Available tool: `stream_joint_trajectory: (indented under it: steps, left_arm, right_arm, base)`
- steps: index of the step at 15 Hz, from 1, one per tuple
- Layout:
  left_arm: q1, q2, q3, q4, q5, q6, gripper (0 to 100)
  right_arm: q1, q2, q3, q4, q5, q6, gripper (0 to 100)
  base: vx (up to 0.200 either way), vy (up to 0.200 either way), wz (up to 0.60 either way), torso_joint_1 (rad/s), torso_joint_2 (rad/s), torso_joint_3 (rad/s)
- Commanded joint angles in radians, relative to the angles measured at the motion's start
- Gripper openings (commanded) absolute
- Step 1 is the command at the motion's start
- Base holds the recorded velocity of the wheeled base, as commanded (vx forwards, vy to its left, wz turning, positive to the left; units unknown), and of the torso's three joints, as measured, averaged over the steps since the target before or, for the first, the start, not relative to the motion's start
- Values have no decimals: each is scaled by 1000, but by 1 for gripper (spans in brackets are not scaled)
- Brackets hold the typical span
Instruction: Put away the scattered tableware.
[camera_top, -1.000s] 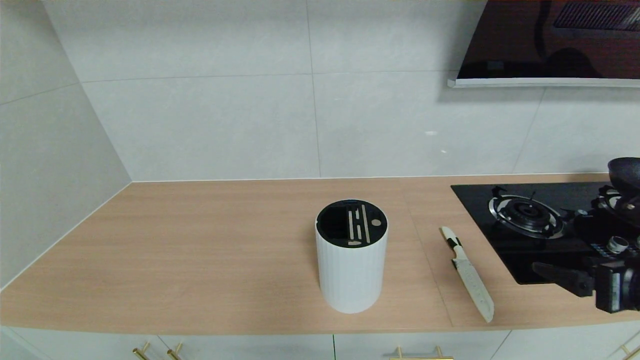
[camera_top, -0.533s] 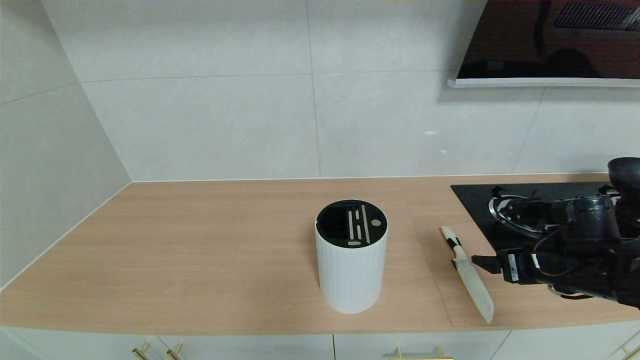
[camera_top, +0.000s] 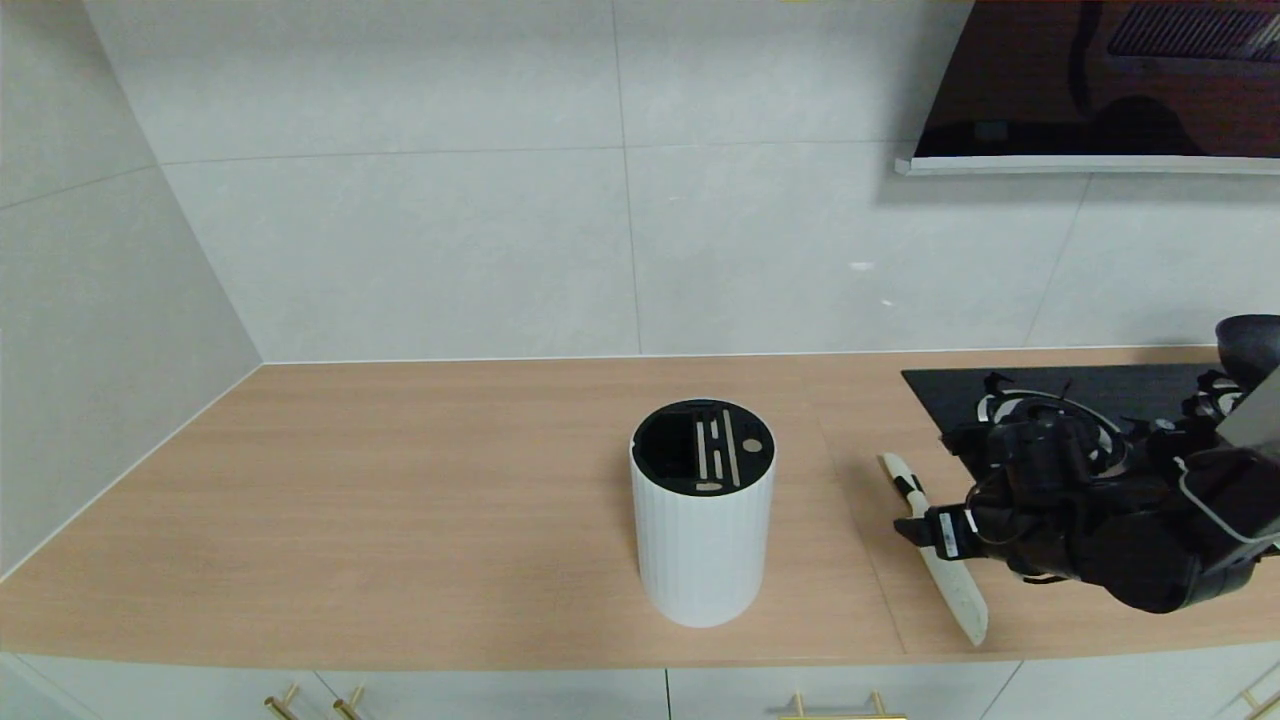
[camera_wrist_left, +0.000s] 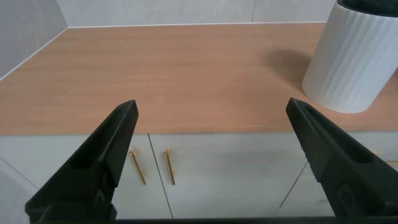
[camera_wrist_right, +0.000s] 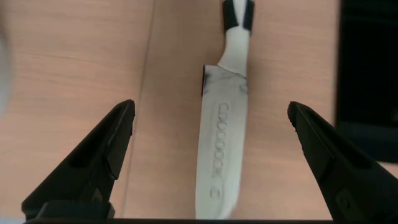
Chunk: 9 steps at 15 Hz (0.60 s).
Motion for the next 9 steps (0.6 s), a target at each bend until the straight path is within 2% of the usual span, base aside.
stream_joint_trajectory:
  steps: [1,4,9]
  left_arm:
    - [0,0,0,0,0,0,100]
    - [0,0,0,0,0,0,100]
    - [0,0,0,0,0,0,100]
  right_arm:
    - [-4,100,-23,-13,0,-15,100]
    - [-18,143,-43,-63,0,-21,100]
    - [-38,181,-77,-67,0,-21,100]
  base:
    - [0,0,0,0,0,0]
    - [0,0,0,0,0,0]
    - [0,0,0,0,0,0]
